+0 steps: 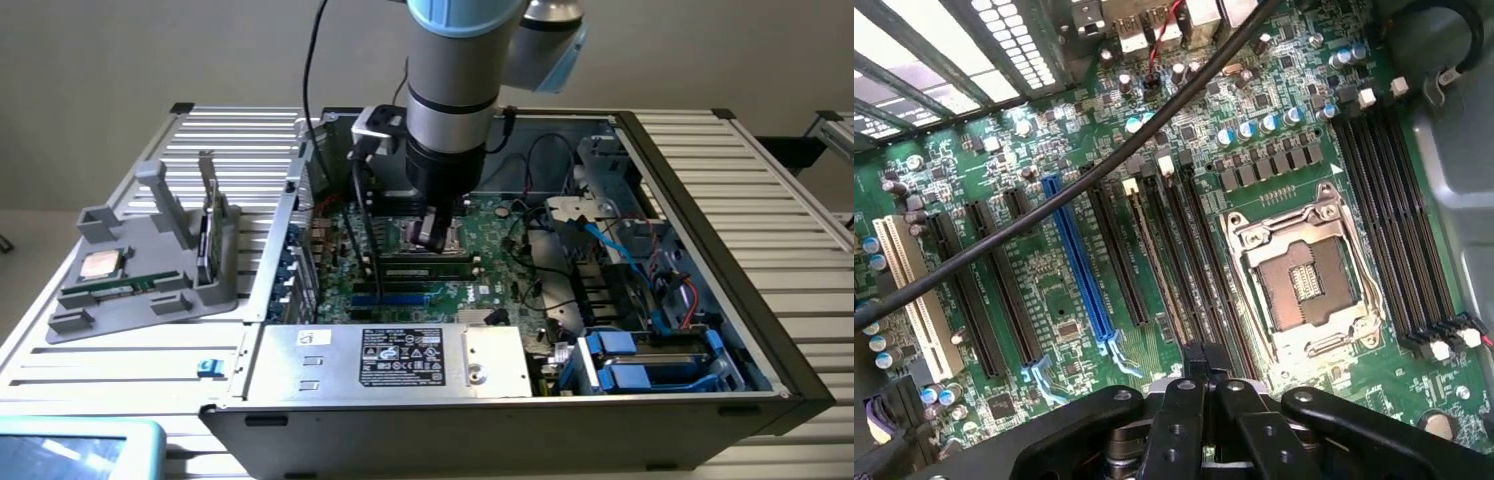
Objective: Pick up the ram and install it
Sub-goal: 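Press down the ram until it locks into place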
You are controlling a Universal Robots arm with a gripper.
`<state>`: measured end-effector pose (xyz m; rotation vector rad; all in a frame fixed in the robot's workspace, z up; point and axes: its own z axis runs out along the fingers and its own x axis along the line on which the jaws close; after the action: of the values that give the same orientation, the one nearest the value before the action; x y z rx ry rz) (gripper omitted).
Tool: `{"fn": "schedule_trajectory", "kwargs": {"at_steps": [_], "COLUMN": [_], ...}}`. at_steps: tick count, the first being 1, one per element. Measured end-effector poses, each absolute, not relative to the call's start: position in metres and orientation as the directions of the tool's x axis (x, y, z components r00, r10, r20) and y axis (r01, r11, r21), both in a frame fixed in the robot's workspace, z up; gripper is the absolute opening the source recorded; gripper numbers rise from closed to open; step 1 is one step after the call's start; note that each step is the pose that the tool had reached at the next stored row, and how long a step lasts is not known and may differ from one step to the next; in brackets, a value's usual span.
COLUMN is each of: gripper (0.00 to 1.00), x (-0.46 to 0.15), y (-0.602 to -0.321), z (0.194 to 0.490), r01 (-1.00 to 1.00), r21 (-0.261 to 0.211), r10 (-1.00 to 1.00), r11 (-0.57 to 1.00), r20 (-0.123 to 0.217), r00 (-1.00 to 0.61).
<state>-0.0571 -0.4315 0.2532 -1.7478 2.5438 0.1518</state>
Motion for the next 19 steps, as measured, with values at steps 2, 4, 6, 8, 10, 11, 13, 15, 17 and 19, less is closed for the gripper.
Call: {"fn": "schedule_trajectory", "kwargs": {"at_steps": [2,4,6,8,10,11,13,15,17,19], "gripper": [0.09,0.09,0.09,0.09,0.09,0.09,0.09,0.09,0.09,0.09], "x": [-0.0570,-0.0571,-0.0570,-0.0571,-0.0570,-0.0570,-0.0571,-0.0570,-0.0571,-0.0570], "y": [-0.4315,-0.4315,-0.4315,-0.4315,-0.4315,-0.4315,-0.4315,-0.4315,-0.4315,-0.4315], "z": [0.2532,0.2531,0.2531,0.2532,0.2532,0.2532,0.2532,0.2532,0.2532,0.2532], "r01": [-0.926,-0.919,-0.912,-0.904,-0.895,-0.890,-0.881,-0.871,-0.861,-0.850], "r21": [0.051,0.052,0.053,0.053,0.054,0.054,0.053,0.053,0.053,0.052], "r10": [-0.921,-0.914,-0.908,-0.900,-0.891,-0.887,-0.878,-0.868,-0.858,-0.847], "r11": [0.374,0.391,0.407,0.425,0.442,0.452,0.470,0.488,0.506,0.524], "r20": [-0.095,-0.092,-0.088,-0.085,-0.083,-0.082,-0.079,-0.076,-0.074,-0.073], "r00": [-0.377,-0.394,-0.410,-0.428,-0.446,-0.455,-0.473,-0.491,-0.509,-0.526]}}
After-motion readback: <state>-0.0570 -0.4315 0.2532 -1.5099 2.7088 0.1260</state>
